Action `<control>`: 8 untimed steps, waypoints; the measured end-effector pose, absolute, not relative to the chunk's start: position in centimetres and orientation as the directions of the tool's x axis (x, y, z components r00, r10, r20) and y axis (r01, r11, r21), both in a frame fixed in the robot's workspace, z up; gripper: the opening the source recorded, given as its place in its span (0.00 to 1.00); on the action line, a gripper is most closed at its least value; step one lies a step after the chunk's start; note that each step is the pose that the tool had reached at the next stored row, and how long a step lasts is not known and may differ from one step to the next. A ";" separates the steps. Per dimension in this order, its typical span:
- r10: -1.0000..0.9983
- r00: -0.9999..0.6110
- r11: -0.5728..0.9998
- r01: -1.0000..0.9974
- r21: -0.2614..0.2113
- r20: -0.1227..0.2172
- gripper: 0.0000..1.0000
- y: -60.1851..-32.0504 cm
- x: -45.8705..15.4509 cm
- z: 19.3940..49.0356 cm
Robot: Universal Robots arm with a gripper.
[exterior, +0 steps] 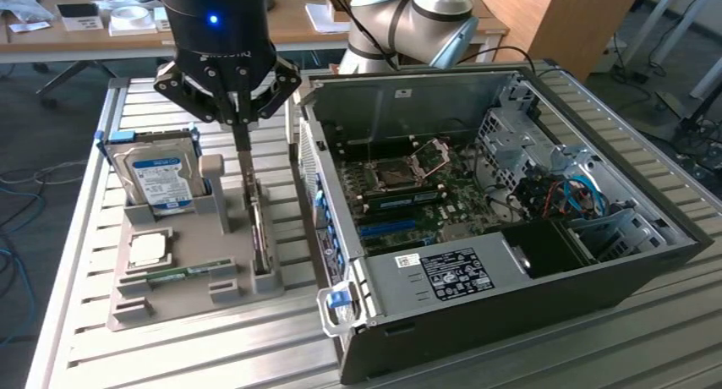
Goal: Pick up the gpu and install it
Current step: 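Pick up the gpu and move the gpu toward the slot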
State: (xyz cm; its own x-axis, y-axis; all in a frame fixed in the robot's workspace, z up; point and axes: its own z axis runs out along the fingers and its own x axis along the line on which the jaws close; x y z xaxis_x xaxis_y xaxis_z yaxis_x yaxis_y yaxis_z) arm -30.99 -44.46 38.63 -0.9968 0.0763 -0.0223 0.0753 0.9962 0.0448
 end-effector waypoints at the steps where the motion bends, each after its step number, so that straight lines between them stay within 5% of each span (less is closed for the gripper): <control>1: 0.076 -0.997 0.996 0.075 0.045 -0.022 0.11 -44.5 -31.0 38.6; 8: 0.076 -0.997 0.996 0.075 0.045 -0.022 0.35 -44.5 -31.0 38.6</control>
